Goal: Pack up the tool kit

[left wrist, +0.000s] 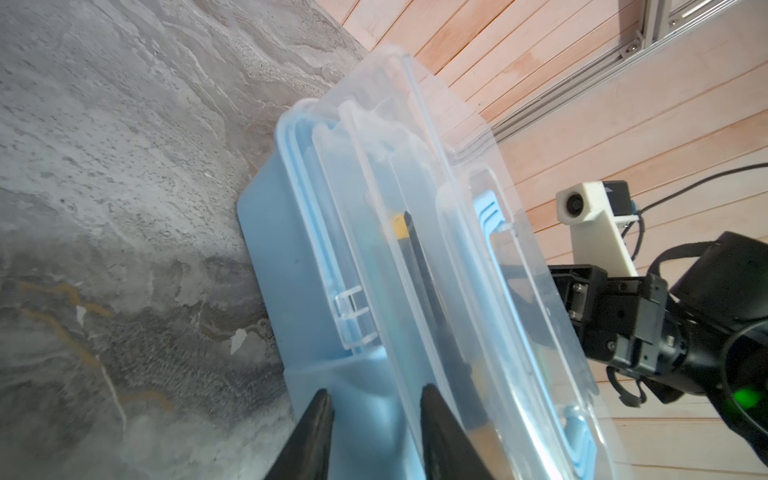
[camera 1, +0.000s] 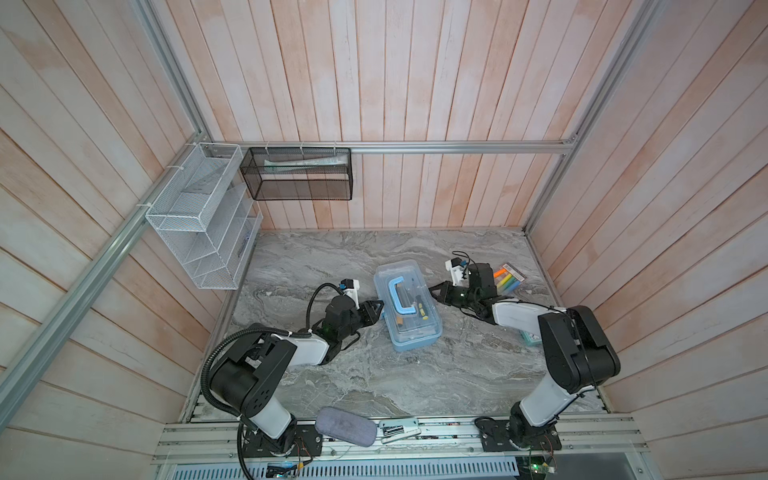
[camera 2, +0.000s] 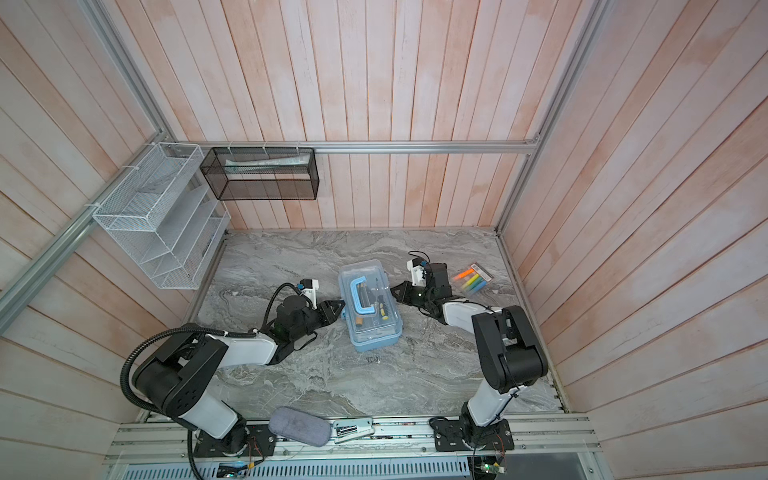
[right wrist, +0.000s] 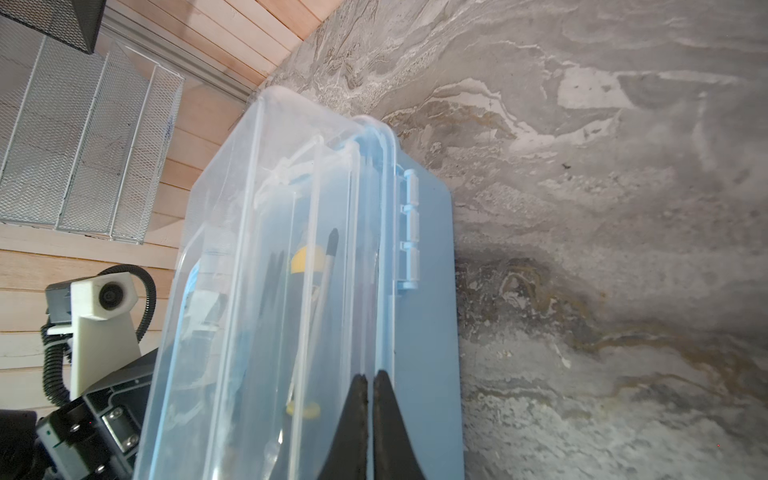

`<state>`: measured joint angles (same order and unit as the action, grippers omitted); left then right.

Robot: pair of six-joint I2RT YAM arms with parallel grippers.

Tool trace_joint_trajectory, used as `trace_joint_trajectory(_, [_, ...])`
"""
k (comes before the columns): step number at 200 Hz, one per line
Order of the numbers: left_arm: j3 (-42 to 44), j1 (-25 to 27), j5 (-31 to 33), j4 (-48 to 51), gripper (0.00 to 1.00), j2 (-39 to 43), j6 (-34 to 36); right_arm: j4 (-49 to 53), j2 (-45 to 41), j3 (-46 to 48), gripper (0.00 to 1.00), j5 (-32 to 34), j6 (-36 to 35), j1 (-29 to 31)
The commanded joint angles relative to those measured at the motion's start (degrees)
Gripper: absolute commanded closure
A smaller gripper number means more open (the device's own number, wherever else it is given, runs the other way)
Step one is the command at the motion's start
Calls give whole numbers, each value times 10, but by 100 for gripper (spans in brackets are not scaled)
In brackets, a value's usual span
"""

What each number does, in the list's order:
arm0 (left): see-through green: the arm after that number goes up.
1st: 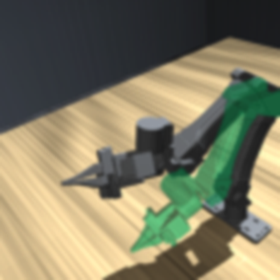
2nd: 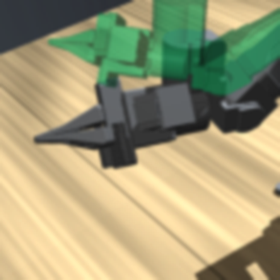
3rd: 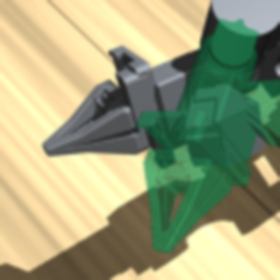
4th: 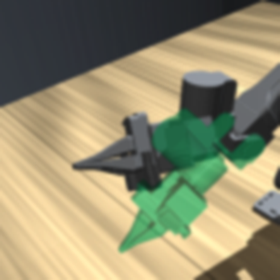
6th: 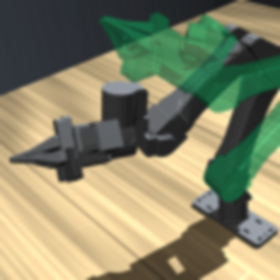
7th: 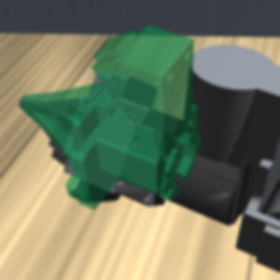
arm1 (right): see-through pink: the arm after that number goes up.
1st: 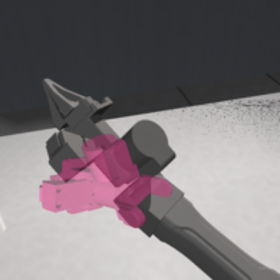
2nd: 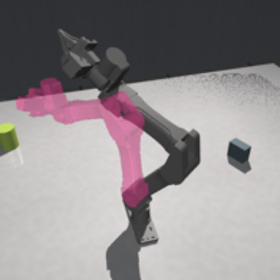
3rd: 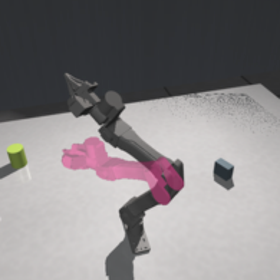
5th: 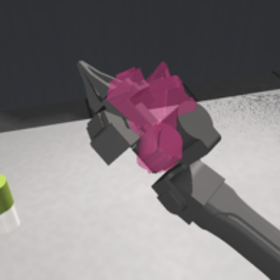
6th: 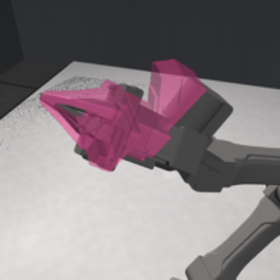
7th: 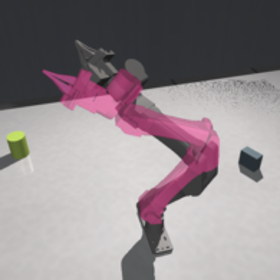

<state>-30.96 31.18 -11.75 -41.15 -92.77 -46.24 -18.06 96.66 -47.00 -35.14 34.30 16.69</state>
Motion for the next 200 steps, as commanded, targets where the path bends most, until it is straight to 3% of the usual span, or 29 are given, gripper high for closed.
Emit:
trace_joint_trajectory(1, [5,0,-12,-35,63,-9,-2,13,16,-8,94,-30,-3,11])
trace_joint_trajectory(84, [2,1,-36,-63,69,-22,-26,21,27,-13,94,-36,-5,11])
trace_joint_trajectory(146, [-4,11,-52,-34,68,-34,-37,29,33,-13,94,-37,-6,12])
trace_joint_trajectory(200, [30,28,-77,-150,63,-83,-86,-10,35,10,94,-59,24,27])
